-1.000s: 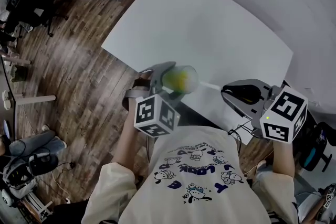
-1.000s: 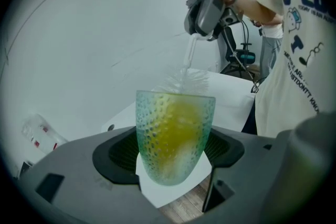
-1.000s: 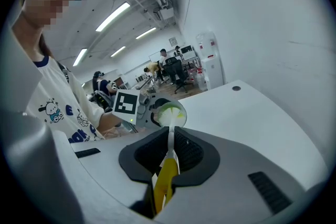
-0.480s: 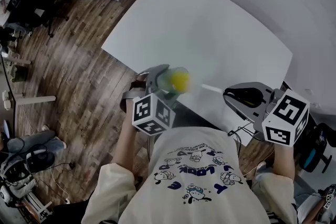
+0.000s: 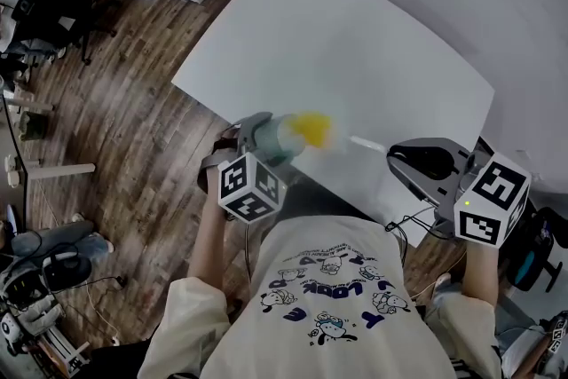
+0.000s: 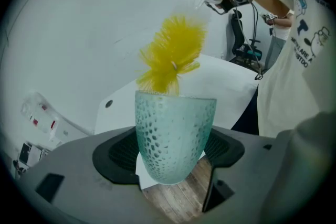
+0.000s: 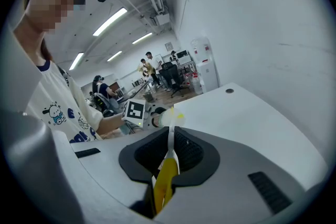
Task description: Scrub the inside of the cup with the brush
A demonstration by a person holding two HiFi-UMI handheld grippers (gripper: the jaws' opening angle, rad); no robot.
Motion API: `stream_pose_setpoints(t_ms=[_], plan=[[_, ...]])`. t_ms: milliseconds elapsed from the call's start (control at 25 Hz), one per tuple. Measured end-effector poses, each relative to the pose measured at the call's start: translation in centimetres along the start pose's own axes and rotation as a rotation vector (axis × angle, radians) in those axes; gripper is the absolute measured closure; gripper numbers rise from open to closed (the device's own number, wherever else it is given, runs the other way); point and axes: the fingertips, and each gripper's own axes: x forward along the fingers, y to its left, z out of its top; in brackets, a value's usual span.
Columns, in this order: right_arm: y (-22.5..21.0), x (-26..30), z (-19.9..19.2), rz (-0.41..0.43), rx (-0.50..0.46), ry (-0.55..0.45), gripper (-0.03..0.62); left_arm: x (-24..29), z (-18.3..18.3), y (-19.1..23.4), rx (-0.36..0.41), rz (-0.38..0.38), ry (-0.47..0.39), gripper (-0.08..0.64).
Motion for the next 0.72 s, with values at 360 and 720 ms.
stream_pose_setpoints(t_ms=[360,720], plan=[[-1.8,-0.9,1.2,-0.096,0.035,-0.107,0.549,-0.8,0.3,1.1,-0.166,0.046,-0.085,0.189],[-4.8,0.4,1.3,-0.247,0.081,-0.234,0.548,-2.5,3.3,2.8,-0.444,0.054,-0.281,0.189]])
